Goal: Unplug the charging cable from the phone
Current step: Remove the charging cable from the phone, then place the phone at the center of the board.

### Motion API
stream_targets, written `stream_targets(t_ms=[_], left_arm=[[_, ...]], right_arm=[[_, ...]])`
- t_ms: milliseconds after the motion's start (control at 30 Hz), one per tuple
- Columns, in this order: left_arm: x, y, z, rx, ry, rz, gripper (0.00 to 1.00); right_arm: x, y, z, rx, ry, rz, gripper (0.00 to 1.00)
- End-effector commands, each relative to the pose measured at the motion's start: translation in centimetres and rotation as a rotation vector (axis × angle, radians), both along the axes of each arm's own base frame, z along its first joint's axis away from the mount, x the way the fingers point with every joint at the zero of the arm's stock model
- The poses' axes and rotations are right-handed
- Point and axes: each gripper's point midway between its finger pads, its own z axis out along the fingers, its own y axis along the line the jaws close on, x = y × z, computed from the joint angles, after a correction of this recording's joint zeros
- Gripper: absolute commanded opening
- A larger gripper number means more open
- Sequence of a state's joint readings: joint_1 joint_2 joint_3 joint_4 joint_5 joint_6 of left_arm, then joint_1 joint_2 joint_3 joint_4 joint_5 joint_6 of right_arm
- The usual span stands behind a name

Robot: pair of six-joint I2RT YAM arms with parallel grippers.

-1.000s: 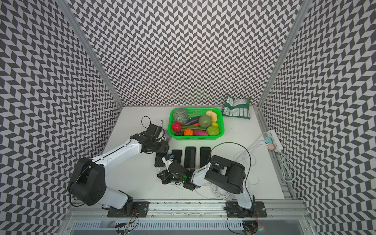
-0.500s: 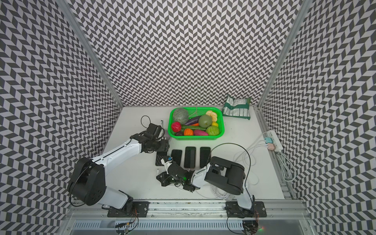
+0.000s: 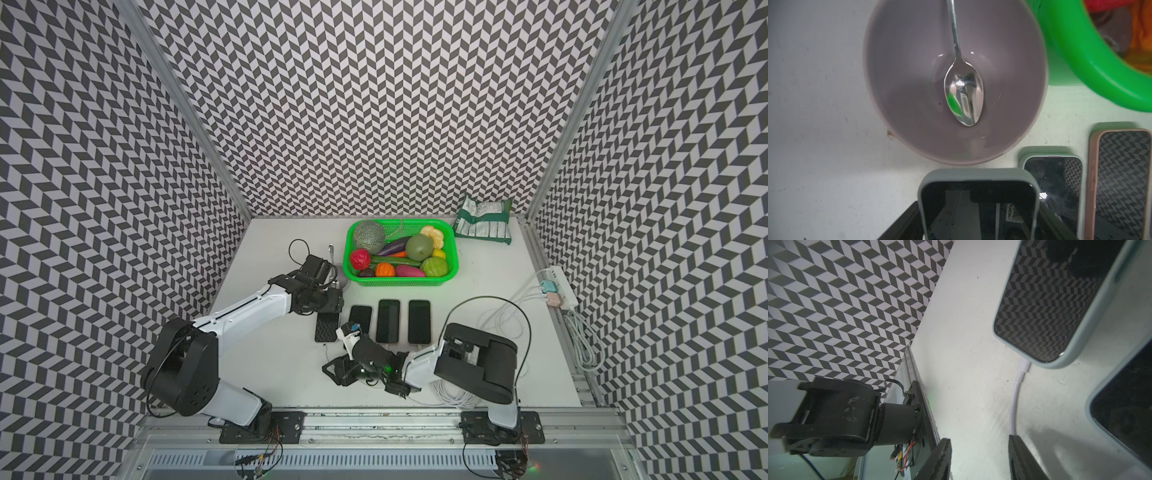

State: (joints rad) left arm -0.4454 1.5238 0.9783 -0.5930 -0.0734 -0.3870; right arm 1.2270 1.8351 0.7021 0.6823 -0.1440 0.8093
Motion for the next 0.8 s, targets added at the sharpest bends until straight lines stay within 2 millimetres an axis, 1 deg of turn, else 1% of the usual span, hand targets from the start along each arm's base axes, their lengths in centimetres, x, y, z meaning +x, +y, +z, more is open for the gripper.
stream_targets(t_ms=[0, 200, 600, 767], left_arm=[[0.4, 0.0, -0.1, 0.011, -0.013, 0.011, 0.00], [0.4, 0.3, -1.0, 0.035, 0.006, 0.020, 0.00], [0.6, 1.1, -3.0, 0.094, 0.056, 0.041, 0.00], [0.5, 1.5, -3.9, 0.118, 0.078, 0.050, 0.06]], right_arm=[[-0.2, -0.3, 3.2, 0.073, -0.068, -0.005, 0.51], [-0.3, -2.3, 5.1, 0.086, -0.112, -0.026, 0.56], [-0.3, -6.6, 10.6, 0.138, -0.222, -0.079, 0.70], [-0.1, -8.0, 11.8, 0.137, -0.250, -0.108, 0.72]])
